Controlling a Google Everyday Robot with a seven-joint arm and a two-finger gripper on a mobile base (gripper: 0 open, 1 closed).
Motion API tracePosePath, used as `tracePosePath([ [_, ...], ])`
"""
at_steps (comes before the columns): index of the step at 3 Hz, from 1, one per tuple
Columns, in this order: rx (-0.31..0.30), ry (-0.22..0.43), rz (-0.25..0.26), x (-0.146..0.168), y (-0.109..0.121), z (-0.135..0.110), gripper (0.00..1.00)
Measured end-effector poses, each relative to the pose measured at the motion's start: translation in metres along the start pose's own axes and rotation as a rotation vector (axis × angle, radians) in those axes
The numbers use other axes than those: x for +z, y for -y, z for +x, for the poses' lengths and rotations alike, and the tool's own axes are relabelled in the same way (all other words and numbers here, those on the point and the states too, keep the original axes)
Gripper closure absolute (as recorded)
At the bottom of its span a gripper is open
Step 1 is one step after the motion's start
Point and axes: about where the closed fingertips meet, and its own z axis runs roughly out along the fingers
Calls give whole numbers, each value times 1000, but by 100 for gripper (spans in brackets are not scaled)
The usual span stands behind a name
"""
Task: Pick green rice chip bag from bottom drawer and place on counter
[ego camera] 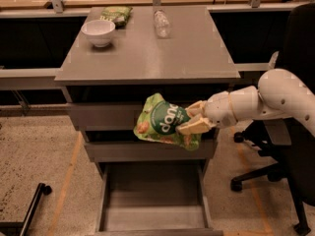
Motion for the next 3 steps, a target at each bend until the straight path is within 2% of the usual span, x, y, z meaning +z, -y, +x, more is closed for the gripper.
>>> tracePosePath([
  [1,-120,49,-24,-25,9,-63,100],
  [2,-247,20,16,-53,22,-141,100],
  [3,-348,-69,131,-76,36,-216,100],
])
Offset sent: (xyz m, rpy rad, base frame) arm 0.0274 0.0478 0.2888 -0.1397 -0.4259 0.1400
